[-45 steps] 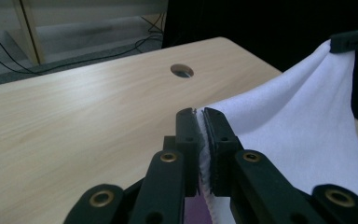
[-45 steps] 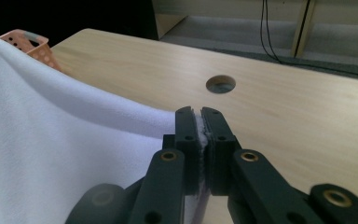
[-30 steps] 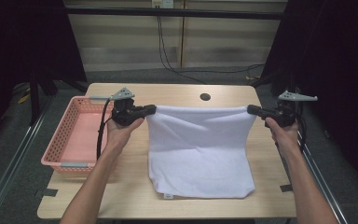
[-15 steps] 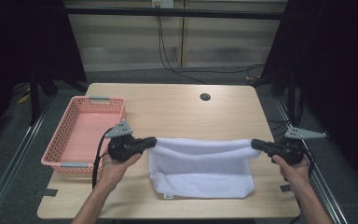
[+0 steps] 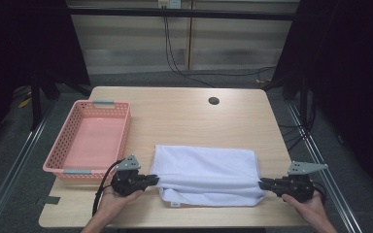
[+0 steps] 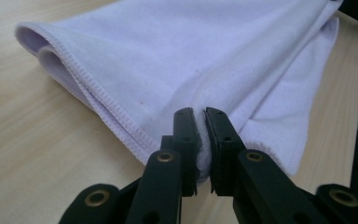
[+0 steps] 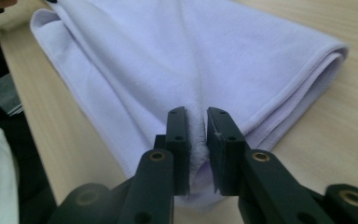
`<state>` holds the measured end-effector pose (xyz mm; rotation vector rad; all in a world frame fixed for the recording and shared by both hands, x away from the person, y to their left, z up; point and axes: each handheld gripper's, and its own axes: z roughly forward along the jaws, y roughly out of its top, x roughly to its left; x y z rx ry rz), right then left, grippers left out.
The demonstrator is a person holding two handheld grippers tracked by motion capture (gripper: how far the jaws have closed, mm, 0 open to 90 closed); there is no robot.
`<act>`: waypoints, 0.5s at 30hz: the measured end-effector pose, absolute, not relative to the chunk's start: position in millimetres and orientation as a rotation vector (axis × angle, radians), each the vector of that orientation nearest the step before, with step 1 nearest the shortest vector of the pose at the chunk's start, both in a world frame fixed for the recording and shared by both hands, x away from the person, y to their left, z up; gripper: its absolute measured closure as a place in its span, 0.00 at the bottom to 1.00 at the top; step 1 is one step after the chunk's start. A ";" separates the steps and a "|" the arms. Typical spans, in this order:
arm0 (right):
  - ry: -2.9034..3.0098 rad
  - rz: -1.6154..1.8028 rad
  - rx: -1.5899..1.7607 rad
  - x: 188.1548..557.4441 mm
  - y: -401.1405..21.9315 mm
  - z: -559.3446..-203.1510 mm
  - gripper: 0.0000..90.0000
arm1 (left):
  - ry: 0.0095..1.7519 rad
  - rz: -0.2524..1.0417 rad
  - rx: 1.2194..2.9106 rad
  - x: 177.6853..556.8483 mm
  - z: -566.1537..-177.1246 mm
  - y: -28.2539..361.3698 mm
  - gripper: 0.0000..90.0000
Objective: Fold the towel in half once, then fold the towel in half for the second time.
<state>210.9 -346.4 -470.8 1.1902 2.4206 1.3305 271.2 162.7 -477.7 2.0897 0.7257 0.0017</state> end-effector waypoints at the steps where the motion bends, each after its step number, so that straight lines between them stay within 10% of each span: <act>1: 2.423 1.329 1.188 208.6 -346.4 -471.0 0.90 | 0.722 0.008 2.094 268.6 -477.5 163.1 0.93; 15: 2.402 1.312 1.194 180.8 -349.6 -461.4 0.65 | 0.641 -0.067 2.089 254.4 -468.0 168.9 0.66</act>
